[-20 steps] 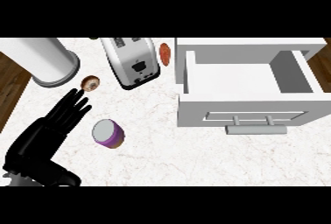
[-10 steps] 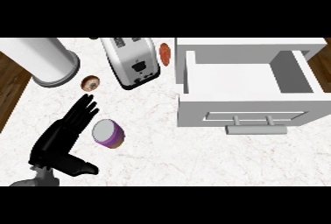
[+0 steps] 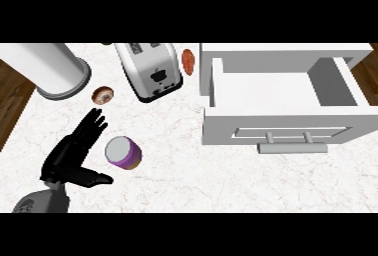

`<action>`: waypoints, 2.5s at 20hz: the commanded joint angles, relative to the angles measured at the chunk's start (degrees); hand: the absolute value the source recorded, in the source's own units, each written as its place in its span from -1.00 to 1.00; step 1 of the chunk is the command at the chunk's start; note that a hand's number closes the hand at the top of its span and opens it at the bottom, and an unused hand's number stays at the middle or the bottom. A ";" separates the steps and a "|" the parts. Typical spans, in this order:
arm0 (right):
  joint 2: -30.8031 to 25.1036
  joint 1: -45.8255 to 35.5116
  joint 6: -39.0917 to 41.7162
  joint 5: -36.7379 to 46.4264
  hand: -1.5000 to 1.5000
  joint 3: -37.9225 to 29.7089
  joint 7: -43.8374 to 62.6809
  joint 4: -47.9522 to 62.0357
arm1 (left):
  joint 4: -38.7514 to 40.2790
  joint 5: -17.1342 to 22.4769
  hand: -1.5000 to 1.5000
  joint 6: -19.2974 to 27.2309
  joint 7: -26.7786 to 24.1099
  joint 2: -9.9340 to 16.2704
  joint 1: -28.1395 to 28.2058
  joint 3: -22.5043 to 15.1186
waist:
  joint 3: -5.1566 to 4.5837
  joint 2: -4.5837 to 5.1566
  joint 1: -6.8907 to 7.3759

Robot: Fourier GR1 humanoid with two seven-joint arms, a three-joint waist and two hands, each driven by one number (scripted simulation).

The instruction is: Pick up the can, place it into the drawer and close the drawer

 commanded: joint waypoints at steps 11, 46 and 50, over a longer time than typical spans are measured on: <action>0.99 1.94 4.68 -5.78 -1.00 -5.34 2.21 -2.29 | 26.12 -5.94 -1.00 -1.42 -15.35 2.09 -8.37 1.89 | -0.01 -0.01 -0.35; 2.65 3.82 0.98 -7.00 -1.00 -3.07 5.34 -7.06 | 25.66 1.34 1.00 -9.61 -15.12 -6.42 -12.79 0.50 | 0.09 -0.37 0.50; 2.67 0.64 0.92 -6.41 -1.00 -3.69 7.05 -6.10 | 28.64 2.73 1.00 7.19 -19.64 -9.59 -16.43 5.27 | 0.05 -0.10 0.23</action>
